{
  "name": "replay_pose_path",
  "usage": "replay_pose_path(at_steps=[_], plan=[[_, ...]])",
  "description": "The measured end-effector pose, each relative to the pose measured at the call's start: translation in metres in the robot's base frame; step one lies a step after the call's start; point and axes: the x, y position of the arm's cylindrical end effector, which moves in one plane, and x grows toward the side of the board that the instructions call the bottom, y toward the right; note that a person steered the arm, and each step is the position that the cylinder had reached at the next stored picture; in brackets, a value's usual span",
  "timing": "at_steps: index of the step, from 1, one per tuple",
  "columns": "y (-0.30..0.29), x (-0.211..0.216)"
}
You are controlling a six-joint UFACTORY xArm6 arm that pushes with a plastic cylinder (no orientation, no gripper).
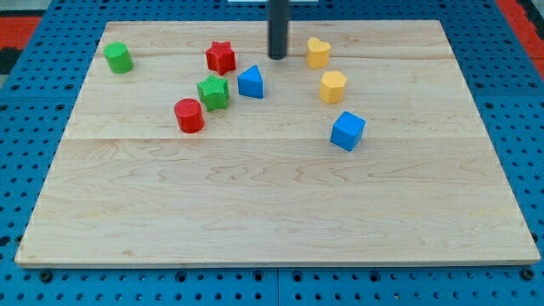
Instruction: Move the yellow heart to the top right of the board
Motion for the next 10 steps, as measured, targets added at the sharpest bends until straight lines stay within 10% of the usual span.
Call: replay_pose_path(at_steps=[2, 10], plan=[[0.130, 0.018], [0.118, 0.007]])
